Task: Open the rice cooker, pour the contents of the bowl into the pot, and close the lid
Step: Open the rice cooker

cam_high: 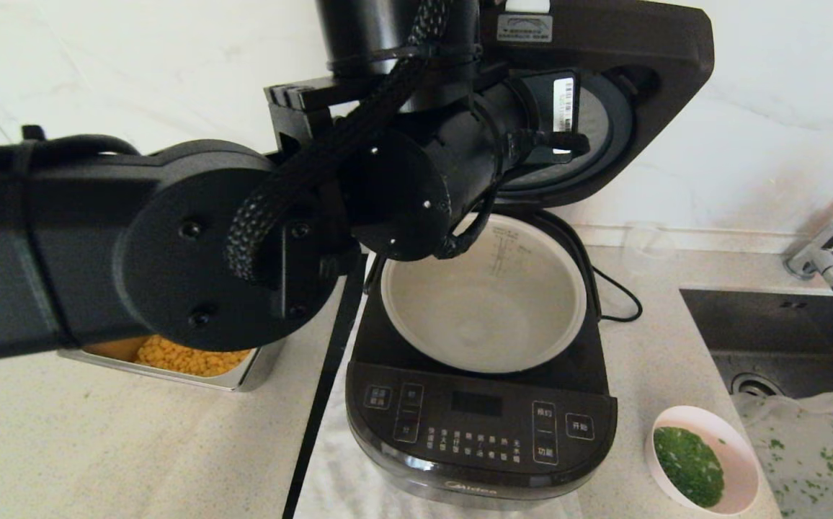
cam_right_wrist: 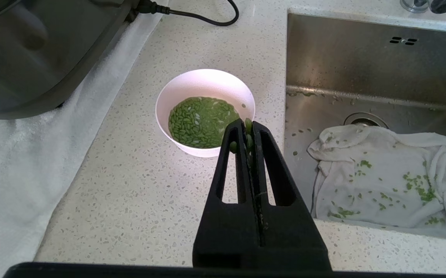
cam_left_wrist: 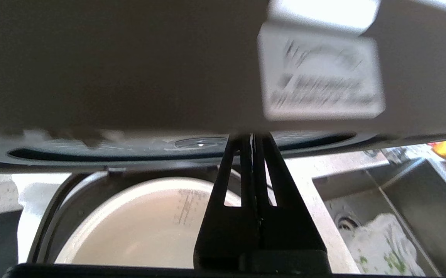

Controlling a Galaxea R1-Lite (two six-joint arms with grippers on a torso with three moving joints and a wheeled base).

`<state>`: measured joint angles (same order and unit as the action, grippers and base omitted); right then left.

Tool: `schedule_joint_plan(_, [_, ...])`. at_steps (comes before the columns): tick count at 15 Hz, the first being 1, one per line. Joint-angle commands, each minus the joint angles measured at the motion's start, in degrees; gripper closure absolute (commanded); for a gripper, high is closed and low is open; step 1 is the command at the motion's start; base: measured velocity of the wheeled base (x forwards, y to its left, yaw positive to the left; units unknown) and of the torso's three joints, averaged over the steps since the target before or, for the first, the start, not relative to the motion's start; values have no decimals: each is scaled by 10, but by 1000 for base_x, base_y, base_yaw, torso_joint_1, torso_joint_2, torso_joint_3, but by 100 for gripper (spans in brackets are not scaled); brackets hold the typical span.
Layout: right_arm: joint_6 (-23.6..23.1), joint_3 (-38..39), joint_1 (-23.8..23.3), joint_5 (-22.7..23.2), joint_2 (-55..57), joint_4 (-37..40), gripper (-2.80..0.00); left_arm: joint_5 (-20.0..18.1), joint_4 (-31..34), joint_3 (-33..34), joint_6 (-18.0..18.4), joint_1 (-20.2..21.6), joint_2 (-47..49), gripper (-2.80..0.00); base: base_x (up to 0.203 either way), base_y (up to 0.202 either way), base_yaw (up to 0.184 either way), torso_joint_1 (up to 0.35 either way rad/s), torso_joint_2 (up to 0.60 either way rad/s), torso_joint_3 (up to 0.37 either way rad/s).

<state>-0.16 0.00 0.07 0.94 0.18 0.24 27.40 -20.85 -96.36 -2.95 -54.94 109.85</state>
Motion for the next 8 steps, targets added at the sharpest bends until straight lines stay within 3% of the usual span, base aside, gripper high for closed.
schedule_joint_plan(1, [0,0,0,0,0,0,0,2,-13,-7,6,9,22,0,0,0,0,0,0,0])
schedule_joint_plan(8, [0,0,0,0,0,0,0,2,-34,-16,10,31,47,0,0,0,0,0,0,0])
